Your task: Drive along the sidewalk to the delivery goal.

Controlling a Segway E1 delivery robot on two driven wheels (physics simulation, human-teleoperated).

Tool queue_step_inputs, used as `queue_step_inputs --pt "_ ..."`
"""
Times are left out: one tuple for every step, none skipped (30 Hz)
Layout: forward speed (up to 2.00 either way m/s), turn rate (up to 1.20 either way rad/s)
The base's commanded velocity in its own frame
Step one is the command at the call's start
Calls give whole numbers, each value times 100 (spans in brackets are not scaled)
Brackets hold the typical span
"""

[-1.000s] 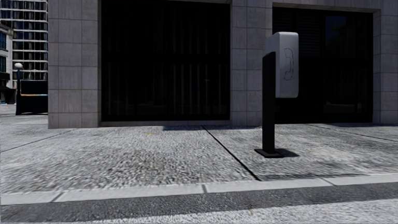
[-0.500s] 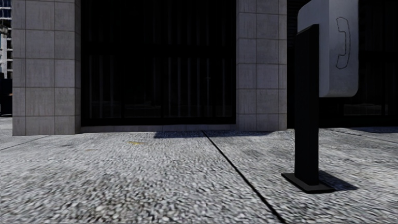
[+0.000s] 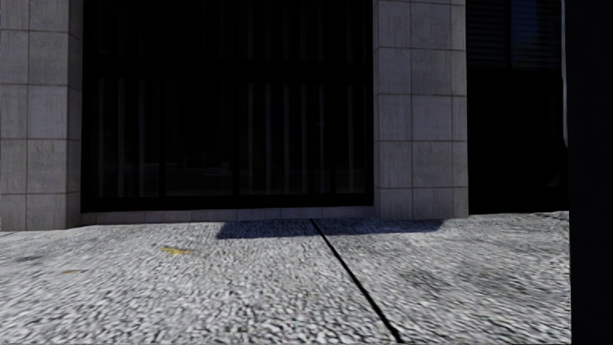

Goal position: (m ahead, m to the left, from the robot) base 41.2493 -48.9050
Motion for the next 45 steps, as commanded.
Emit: queue_step_inputs --pt "154 -21" --pt "154 -22" --pt "154 -26" --pt "154 -26" --pt "154 -34" --pt "154 -38" --pt "154 -40" --pt "154 -43" --pt "154 -43" --pt "154 -49" --pt "154 -55" --pt "154 -59" --pt "154 -63" --pt "154 -67" --pt "154 -67" --pt "154 -69" --pt "154 -69" --pt "154 -69" --pt "154 -69" --pt "154 -69" --pt "154 -69" --pt "154 -69" --pt "154 -69" --pt "154 -69" --pt "159 -70" --pt "159 -70" --pt "163 -70" --pt "175 -71" --pt "177 -71" --pt "178 -71" --pt "178 -71" --pt "178 -73" --pt "178 -73" --pt "178 -74" --pt "178 -76" --pt "178 -76" --pt "178 -77" --pt "178 -78" --pt "178 -78" --pt "178 -78" --pt "178 -79" --pt "178 -79" --pt "178 -80" --pt "178 -81" --pt "178 -81"
